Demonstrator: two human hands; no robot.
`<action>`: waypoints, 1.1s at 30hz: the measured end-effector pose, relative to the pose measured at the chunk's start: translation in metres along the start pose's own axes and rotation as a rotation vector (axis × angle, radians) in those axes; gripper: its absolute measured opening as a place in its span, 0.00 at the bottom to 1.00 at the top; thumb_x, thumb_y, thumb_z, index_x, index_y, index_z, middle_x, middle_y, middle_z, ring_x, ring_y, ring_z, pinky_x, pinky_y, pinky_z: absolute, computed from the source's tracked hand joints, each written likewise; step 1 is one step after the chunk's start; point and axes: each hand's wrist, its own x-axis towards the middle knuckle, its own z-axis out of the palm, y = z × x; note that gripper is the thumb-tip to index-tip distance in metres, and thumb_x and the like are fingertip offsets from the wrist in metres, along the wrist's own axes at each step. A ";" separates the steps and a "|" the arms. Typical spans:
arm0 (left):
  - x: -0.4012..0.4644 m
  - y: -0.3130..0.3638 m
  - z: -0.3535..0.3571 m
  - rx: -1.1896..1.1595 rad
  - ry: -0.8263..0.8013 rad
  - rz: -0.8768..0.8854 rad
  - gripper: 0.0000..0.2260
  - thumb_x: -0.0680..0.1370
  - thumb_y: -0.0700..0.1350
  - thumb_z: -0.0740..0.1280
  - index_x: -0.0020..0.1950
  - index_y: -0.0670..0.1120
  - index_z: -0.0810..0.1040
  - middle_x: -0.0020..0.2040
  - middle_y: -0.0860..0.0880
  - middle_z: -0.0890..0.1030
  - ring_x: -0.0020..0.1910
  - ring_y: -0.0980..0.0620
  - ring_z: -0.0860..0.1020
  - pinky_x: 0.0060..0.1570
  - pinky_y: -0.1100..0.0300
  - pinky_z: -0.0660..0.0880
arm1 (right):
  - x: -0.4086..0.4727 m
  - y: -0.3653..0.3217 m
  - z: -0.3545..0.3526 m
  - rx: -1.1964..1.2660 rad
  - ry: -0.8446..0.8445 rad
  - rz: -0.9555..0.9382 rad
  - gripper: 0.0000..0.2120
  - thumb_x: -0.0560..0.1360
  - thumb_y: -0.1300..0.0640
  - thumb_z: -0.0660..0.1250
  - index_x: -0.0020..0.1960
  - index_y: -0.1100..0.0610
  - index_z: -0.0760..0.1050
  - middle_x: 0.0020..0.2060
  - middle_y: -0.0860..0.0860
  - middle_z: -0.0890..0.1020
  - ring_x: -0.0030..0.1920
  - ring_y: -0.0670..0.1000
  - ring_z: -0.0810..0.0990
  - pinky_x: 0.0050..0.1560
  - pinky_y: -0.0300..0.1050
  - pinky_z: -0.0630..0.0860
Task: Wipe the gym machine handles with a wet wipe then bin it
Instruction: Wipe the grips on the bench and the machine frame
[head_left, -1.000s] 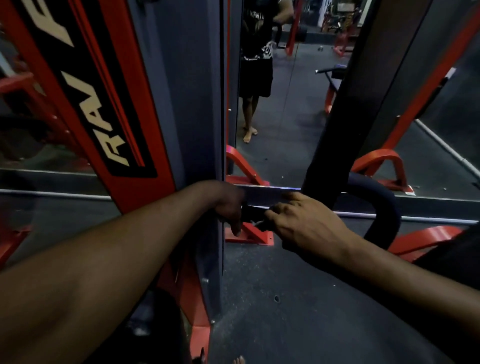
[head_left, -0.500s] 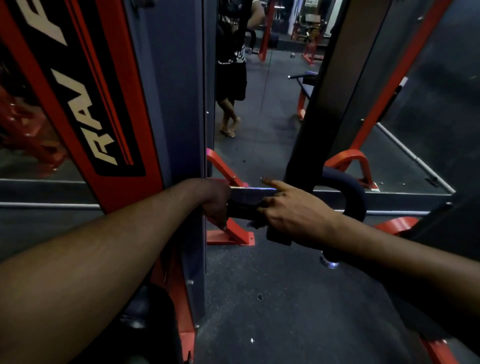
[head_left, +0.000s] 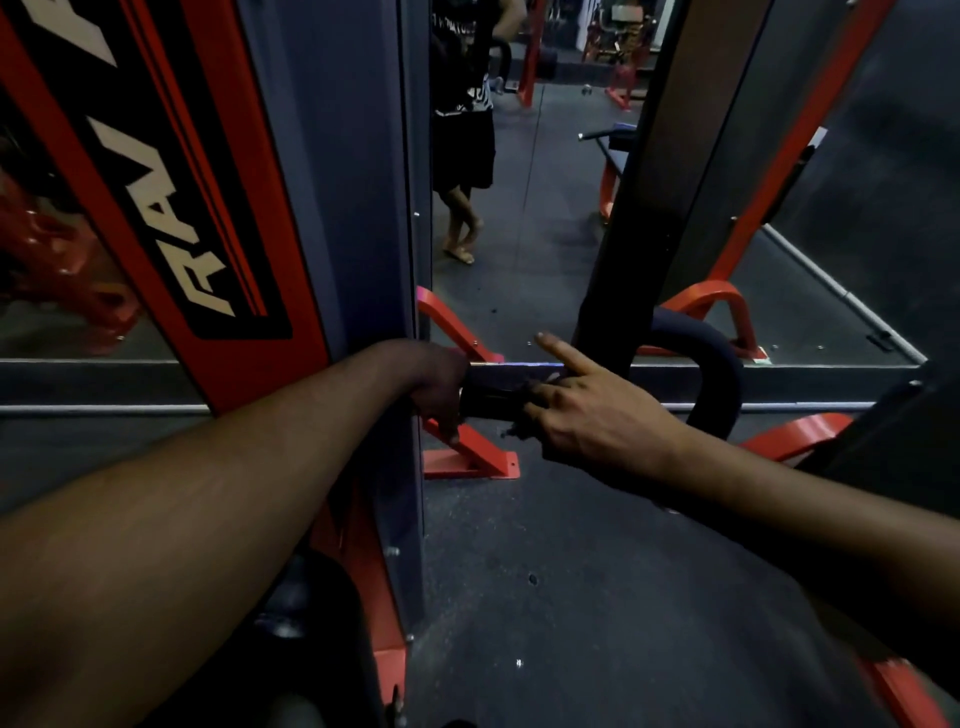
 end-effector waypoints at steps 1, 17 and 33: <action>0.000 0.000 -0.001 0.002 -0.005 0.003 0.12 0.71 0.44 0.81 0.49 0.47 0.81 0.38 0.49 0.80 0.33 0.51 0.76 0.33 0.59 0.73 | 0.006 -0.003 0.000 0.021 0.034 0.014 0.21 0.75 0.57 0.49 0.41 0.59 0.80 0.32 0.55 0.80 0.33 0.56 0.84 0.76 0.60 0.54; 0.006 -0.006 0.004 -0.006 0.032 0.002 0.13 0.74 0.43 0.78 0.50 0.48 0.75 0.41 0.45 0.79 0.28 0.54 0.73 0.25 0.64 0.71 | 0.017 -0.002 -0.032 -0.085 -0.224 0.099 0.06 0.74 0.56 0.65 0.45 0.55 0.80 0.37 0.53 0.82 0.51 0.59 0.81 0.74 0.74 0.51; 0.002 -0.002 0.003 0.063 -0.027 -0.018 0.17 0.77 0.38 0.74 0.65 0.40 0.78 0.61 0.42 0.82 0.52 0.46 0.82 0.38 0.65 0.78 | 0.062 -0.034 0.005 0.358 0.089 0.319 0.12 0.61 0.62 0.81 0.40 0.61 0.79 0.34 0.57 0.83 0.33 0.58 0.83 0.38 0.48 0.80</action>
